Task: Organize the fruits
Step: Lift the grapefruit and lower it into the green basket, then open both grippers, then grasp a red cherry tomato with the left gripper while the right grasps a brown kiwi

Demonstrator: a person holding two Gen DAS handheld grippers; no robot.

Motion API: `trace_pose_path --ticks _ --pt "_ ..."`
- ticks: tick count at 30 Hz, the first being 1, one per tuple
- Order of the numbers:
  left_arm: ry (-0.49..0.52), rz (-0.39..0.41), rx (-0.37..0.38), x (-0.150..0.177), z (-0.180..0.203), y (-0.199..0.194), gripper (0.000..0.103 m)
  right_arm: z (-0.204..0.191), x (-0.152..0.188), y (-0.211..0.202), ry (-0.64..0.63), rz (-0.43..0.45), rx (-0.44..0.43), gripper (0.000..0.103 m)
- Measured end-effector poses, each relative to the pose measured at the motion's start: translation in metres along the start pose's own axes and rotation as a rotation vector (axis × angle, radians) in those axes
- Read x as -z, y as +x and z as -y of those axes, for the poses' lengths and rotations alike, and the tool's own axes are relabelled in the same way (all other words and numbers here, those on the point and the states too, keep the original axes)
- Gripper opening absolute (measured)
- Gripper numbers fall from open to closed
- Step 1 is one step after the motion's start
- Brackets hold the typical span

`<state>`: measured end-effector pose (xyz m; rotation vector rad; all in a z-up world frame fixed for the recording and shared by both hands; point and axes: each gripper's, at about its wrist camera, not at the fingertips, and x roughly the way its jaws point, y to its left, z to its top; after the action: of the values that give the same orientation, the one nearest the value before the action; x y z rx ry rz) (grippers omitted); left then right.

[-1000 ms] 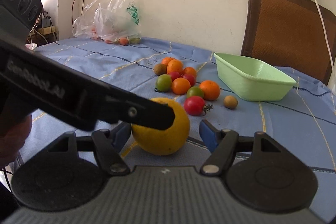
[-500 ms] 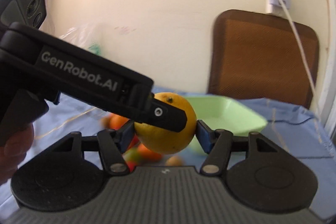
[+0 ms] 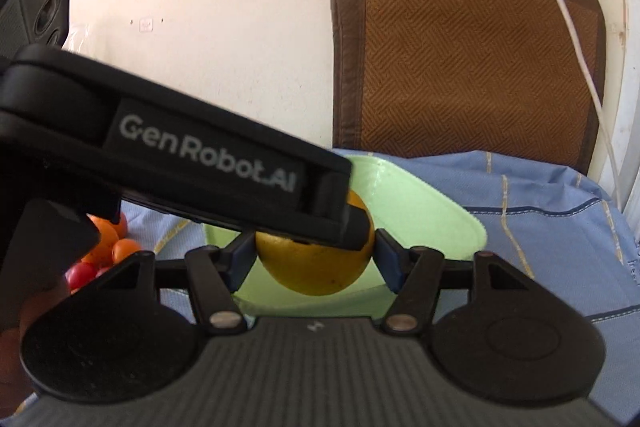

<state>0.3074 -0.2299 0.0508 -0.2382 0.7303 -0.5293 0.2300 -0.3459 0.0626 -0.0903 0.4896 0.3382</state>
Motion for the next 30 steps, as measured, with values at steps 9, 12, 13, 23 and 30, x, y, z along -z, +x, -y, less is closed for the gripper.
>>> trace_pose_path --ticks 9,12,13,23,30 --pt "-0.069 0.134 0.042 0.002 -0.015 -0.075 0.070 0.024 -0.011 -0.029 0.113 0.096 0.033 0.065" --pt "-0.089 0.216 0.017 0.014 -0.030 -0.126 0.070 0.030 -0.008 -0.058 0.191 0.140 0.006 0.051" --pt "-0.088 0.237 -0.009 0.020 -0.032 -0.142 0.070 0.027 -0.004 -0.069 0.207 0.152 -0.006 0.051" --pt "0.040 0.157 -0.158 0.112 -0.016 -0.187 0.070 -0.023 0.039 -0.082 0.101 0.015 -0.051 0.021" --pt "0.164 0.044 -0.158 0.131 0.024 -0.143 0.069 -0.016 0.027 -0.051 0.153 -0.061 -0.122 0.024"
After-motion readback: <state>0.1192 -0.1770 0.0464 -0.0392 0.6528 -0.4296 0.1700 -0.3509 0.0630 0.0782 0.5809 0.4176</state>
